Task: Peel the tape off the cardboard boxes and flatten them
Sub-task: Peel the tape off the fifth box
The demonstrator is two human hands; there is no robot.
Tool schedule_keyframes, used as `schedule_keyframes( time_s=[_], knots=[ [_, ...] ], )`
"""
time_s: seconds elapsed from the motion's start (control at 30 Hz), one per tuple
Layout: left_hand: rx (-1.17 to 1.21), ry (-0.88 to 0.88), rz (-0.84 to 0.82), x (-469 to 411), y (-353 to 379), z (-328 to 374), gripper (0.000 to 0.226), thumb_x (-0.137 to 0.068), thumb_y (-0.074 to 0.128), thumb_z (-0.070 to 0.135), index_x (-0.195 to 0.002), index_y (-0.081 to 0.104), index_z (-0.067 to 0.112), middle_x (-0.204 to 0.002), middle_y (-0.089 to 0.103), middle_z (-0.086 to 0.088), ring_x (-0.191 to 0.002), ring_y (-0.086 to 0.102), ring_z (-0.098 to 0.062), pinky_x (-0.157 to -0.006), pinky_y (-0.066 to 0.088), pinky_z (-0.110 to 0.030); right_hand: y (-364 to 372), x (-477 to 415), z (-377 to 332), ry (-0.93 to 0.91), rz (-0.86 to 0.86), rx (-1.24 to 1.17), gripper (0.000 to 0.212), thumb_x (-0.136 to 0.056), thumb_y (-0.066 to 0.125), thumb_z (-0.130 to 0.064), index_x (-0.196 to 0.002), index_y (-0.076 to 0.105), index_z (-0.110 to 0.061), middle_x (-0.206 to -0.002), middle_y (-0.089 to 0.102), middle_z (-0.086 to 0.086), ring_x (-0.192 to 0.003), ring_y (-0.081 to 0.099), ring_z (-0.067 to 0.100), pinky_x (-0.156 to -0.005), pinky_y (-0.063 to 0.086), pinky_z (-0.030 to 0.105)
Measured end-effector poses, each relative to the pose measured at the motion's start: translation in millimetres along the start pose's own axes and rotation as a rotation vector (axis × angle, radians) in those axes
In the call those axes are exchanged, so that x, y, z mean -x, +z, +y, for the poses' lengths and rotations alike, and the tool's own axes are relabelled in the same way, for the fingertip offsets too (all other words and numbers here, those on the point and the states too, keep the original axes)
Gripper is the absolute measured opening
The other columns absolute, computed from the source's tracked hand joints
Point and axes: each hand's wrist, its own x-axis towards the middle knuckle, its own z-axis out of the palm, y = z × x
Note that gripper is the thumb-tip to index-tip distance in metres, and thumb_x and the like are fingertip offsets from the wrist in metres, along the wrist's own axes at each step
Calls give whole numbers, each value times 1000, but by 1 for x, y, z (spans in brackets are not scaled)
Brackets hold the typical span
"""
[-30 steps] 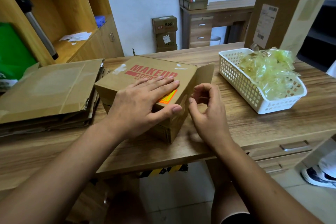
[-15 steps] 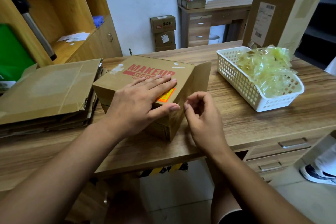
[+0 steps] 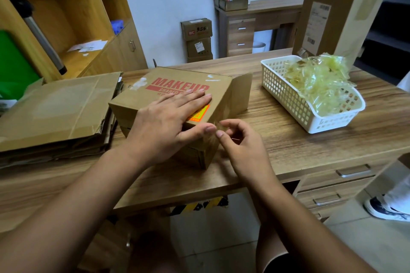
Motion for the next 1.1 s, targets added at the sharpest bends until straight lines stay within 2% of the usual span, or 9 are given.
schedule_keyframes(
  time_s=[0.1, 0.2, 0.4, 0.6, 0.7, 0.8, 0.93, 1.03, 1.1],
  knots=[
    [2, 0, -2, 0, 0, 0, 78, -87, 11, 82, -152, 33, 45, -158, 33, 18, -145, 30, -3, -110, 16, -20, 0, -6, -3, -47, 80, 61, 10, -94, 71, -16, -99, 72, -24, -103, 64, 2, -92, 65, 4, -83, 53, 20],
    [-1, -8, 0, 0, 0, 1, 77, -88, 13, 81, -152, 33, 45, -158, 32, 19, -145, 29, -2, -110, 16, -20, 5, -4, -2, -57, 99, 32, 14, -95, 70, -13, -95, 71, -27, -107, 60, 1, -90, 66, 1, -78, 51, 11],
    [-10, -2, -10, -1, 1, 0, 78, -88, 12, 80, -153, 33, 43, -159, 32, 17, -145, 29, -3, -110, 14, -19, 9, 18, -3, -195, 160, 158, 11, -95, 68, -9, -99, 74, -17, -91, 70, -8, -88, 65, -2, -70, 43, 3],
    [8, 3, -29, -2, 3, -1, 79, -86, 13, 81, -153, 31, 44, -160, 30, 18, -146, 28, -4, -114, 17, -23, 10, 53, 0, -224, 117, 115, 12, -96, 67, -6, -102, 74, -14, -92, 68, -8, -90, 66, 3, -74, 57, 23],
    [17, -3, -32, -3, 3, -2, 79, -85, 15, 80, -153, 31, 44, -159, 30, 18, -146, 28, -4, -114, 18, -24, 11, 64, -2, -224, 44, 47, 11, -96, 67, -6, -102, 75, -10, -94, 68, -7, -92, 68, 6, -74, 61, 27],
    [18, -10, -31, -3, 2, 0, 80, -85, 13, 80, -153, 31, 44, -160, 29, 18, -146, 26, -3, -115, 18, -24, 10, 67, -2, -205, 48, 29, 9, -96, 67, -11, -100, 74, -16, -94, 69, -9, -94, 68, 7, -74, 60, 27],
    [32, -49, -28, -4, 2, 3, 82, -84, 10, 81, -153, 31, 44, -160, 30, 18, -146, 26, -4, -114, 18, -27, 1, 55, 2, -173, 63, 27, 7, -95, 69, -19, -93, 64, -24, -96, 62, -8, -94, 64, 6, -77, 51, 13],
    [14, -80, -35, -6, 3, 6, 86, -82, 5, 83, -154, 29, 43, -161, 28, 18, -147, 26, -6, -116, 21, -30, -5, 39, 5, -158, 70, -6, 18, -88, 78, -19, -90, 60, -25, -109, 58, -5, -106, 63, 6, -89, 52, 17],
    [9, -90, -41, -6, 3, 7, 87, -83, 3, 84, -155, 27, 43, -161, 27, 18, -147, 25, -6, -116, 21, -31, -8, 28, 7, -129, 71, -69, 18, -87, 79, -15, -86, 62, -20, -114, 64, -4, -107, 66, 5, -87, 54, 20]
  ],
)
